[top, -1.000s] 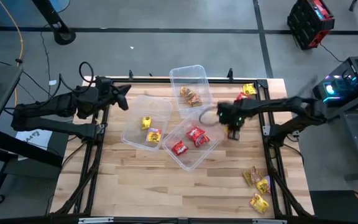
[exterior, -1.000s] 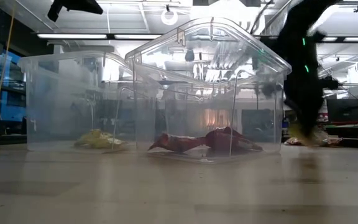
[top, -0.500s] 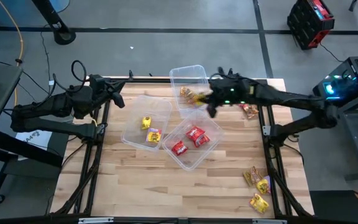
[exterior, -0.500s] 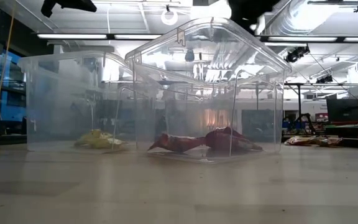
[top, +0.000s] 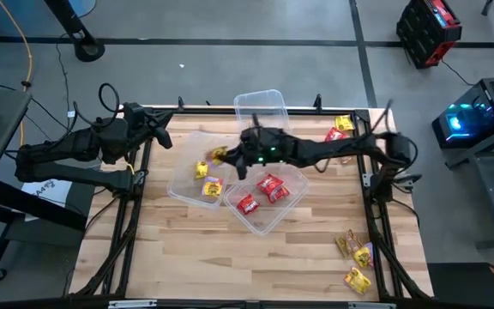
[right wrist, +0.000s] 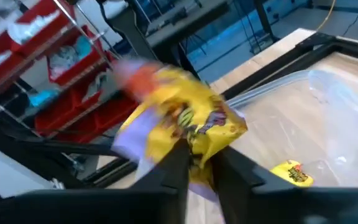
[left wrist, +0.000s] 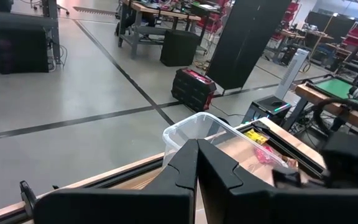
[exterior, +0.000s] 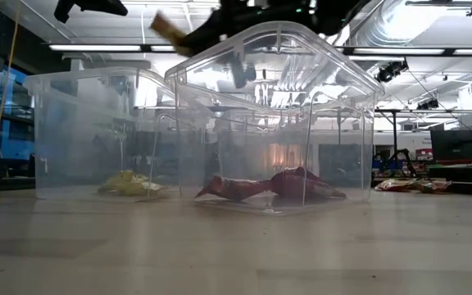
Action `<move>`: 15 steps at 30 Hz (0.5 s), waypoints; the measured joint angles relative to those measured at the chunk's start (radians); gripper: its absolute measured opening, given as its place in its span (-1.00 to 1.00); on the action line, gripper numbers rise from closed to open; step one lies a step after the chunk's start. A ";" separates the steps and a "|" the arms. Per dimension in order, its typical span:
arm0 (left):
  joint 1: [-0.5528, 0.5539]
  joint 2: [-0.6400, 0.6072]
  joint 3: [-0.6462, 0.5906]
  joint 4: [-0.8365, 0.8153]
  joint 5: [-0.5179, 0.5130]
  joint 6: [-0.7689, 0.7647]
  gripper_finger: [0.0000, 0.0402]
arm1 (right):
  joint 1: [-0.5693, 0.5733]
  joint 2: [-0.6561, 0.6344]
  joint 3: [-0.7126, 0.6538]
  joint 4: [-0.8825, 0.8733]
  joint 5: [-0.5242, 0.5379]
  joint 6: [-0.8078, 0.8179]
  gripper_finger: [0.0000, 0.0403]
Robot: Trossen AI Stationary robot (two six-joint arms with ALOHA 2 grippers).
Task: Sort candy
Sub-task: Put the yellow candy into the bottom left transparent bin
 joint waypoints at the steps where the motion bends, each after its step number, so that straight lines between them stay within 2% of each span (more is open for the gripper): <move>1: 0.000 0.000 0.000 0.000 0.000 0.000 -1.00 | 0.005 0.021 0.030 -0.019 -0.002 -0.020 -0.58; 4: 0.000 0.000 0.000 0.000 0.002 0.000 -1.00 | 0.018 0.054 0.134 -0.152 -0.002 -0.134 -0.29; 8: 0.000 0.000 0.000 0.000 0.002 0.001 -1.00 | 0.011 0.052 0.294 -0.508 -0.011 -0.290 0.01; 11: 0.000 0.000 0.000 -0.003 0.002 0.001 -1.00 | -0.010 0.046 0.435 -0.858 -0.075 -0.338 0.09; 15: 0.000 0.000 0.000 -0.010 0.004 0.003 -1.00 | 0.009 0.041 0.587 -1.333 -0.181 -0.354 0.09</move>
